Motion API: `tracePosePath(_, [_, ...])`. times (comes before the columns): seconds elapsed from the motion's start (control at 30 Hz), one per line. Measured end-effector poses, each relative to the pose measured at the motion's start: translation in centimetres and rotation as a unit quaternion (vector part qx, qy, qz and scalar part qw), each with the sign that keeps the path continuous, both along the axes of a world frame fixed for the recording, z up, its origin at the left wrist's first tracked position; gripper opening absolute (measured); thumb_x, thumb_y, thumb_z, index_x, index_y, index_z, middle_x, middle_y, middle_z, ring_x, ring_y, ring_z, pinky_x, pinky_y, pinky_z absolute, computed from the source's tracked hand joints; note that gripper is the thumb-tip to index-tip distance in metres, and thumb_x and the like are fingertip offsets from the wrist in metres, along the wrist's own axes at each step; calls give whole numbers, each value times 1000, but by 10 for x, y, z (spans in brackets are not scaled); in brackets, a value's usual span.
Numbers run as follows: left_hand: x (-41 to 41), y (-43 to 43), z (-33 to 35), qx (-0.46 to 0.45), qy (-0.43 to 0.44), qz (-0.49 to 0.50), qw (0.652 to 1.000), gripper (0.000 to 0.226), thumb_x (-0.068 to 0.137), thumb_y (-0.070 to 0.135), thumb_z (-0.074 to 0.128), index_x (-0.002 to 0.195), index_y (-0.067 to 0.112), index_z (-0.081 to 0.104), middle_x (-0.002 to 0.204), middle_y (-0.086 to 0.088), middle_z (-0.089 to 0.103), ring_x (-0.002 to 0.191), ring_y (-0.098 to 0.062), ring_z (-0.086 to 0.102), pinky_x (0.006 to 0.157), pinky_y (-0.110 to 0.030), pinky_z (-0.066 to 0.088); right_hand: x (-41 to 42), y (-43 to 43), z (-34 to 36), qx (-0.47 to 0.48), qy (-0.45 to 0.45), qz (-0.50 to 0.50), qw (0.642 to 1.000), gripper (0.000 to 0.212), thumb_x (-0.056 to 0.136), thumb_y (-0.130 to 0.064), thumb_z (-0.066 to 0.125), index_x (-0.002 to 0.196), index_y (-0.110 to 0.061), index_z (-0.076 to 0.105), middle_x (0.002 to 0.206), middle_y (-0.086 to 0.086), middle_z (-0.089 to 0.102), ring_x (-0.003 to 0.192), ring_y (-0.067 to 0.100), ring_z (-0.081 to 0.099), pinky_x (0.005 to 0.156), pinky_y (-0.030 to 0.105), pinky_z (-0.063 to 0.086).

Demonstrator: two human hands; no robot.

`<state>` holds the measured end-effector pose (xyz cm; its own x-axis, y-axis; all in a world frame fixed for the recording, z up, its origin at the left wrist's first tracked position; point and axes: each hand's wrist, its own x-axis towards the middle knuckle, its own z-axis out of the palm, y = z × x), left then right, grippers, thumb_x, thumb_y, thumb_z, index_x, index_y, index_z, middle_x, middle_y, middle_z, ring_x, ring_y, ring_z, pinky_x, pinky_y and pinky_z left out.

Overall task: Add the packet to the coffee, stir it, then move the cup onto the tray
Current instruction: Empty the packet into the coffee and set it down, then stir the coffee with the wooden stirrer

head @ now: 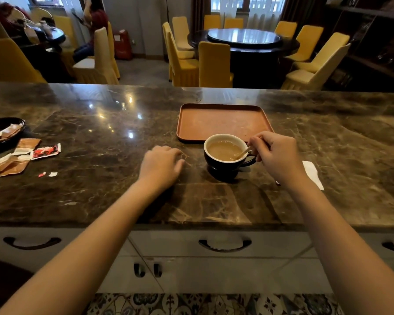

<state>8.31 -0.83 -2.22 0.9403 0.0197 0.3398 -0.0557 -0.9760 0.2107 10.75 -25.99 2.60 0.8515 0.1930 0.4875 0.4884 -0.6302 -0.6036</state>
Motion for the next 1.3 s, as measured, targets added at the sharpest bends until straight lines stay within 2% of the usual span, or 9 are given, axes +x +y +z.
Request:
tracePosePath(0.17, [-4,-39,-26,-40,139,-54,988,59,92,43,39,140,11,26,149,-13,30,136,-27,25,110,-38,20,5,12,-15,38,0,-35,999,22,92,-17,50,89,-7,69,70,6,65,59,14,59,58,30,53])
tracePosePath(0.33, [-8,-34,-42,9,169,-58,984,70,89,57,24,143,15,10,155,-9,6,141,-22,2,112,-35,1,2,22,-24,119,64,-13,991,18,91,-22,50,90,-15,67,68,-7,63,59,8,61,54,10,50])
tracePosePath(0.4, [-10,-30,-44,8,173,-61,983,69,89,58,21,143,17,6,155,-6,2,141,-19,-2,109,-32,-4,-1,21,-25,144,90,10,985,17,92,-22,50,89,-17,66,69,-7,65,59,6,61,53,10,51])
tracePosePath(0.6, [-15,-33,-49,17,136,-43,990,67,89,58,16,143,20,5,155,-3,0,141,-15,-4,107,-29,-9,3,6,-5,104,126,37,986,19,91,-22,52,81,-17,68,63,-1,66,51,7,61,46,12,50])
tracePosePath(0.77, [-16,-34,-50,16,127,-42,991,67,89,59,15,143,21,5,155,-2,0,141,-14,-4,107,-28,-9,13,2,10,-13,43,-8,999,22,92,-20,51,83,-9,68,65,5,66,51,12,61,53,25,54])
tracePosePath(0.87, [-16,-33,-50,12,126,-44,991,68,88,60,15,143,21,5,155,-2,0,141,-13,-4,107,-27,-9,15,5,5,-24,9,-24,999,24,92,-19,50,85,-5,68,69,10,67,56,16,61,58,33,55])
tracePosePath(1.07, [-16,-33,-52,8,119,-41,992,68,88,60,15,143,22,5,155,-1,0,140,-12,-5,107,-27,-9,9,16,-15,12,1,-7,1000,19,91,-17,53,89,-8,69,74,5,66,63,14,61,60,25,53])
tracePosePath(1.17, [-16,-33,-52,7,117,-43,992,68,88,60,15,143,22,5,155,-1,0,140,-12,-4,107,-27,-9,3,18,-22,58,37,29,997,16,90,-19,53,91,-13,69,71,-2,65,61,11,62,55,11,51])
tracePosePath(1.3, [-16,-33,-52,5,114,-43,993,68,88,60,15,143,22,6,155,-1,1,140,-12,-4,107,-28,-8,-2,14,-22,97,98,76,988,14,89,-19,54,90,-22,67,72,-8,66,65,5,63,57,9,51])
